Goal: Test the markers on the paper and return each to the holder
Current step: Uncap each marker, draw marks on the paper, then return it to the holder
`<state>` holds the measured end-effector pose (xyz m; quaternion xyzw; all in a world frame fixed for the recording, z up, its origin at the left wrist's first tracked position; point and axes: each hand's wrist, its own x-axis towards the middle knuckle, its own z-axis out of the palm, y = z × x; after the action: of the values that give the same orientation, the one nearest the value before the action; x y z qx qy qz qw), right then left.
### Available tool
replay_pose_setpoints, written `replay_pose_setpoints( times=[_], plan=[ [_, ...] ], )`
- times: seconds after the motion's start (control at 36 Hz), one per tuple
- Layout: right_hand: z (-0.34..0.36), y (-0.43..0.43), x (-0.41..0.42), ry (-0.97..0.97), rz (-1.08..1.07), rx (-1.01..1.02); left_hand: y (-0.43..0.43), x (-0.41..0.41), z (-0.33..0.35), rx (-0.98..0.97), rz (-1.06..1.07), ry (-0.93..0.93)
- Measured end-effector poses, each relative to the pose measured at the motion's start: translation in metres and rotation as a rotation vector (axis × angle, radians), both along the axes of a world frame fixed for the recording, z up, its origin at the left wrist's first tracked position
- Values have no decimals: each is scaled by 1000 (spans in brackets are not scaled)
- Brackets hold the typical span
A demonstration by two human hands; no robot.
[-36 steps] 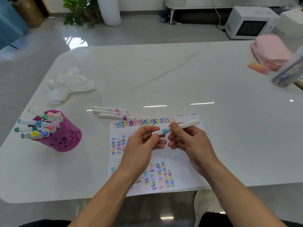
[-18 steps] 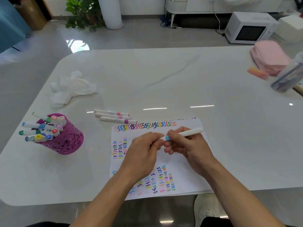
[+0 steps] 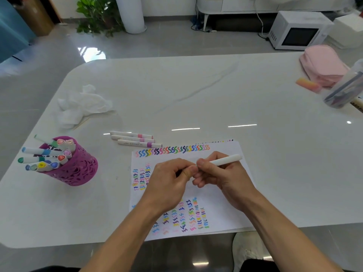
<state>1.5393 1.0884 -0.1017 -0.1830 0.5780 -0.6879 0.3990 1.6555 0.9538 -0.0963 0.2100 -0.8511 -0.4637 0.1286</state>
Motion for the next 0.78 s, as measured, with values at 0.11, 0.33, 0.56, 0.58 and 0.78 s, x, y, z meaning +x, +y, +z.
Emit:
replay_pose_setpoints(
  times=[0.11, 0.33, 0.56, 0.58, 0.78],
  plan=[
    [0, -1, 0, -36, -37, -20, 1, -2, 0, 57, 33, 23],
    [-5, -1, -1, -33, -100, -24, 3, -5, 4, 22, 21, 43],
    [-7, -7, -6, -1, -59, 34, 2, -4, 4, -222, -104, 25],
    [-6, -7, -6, 17, -41, 51, 2, -5, 3, -230, -113, 19],
    [-3, -8, -7, -28, 65, 44, -1, -4, 1, -113, -188, -41]
  ],
)
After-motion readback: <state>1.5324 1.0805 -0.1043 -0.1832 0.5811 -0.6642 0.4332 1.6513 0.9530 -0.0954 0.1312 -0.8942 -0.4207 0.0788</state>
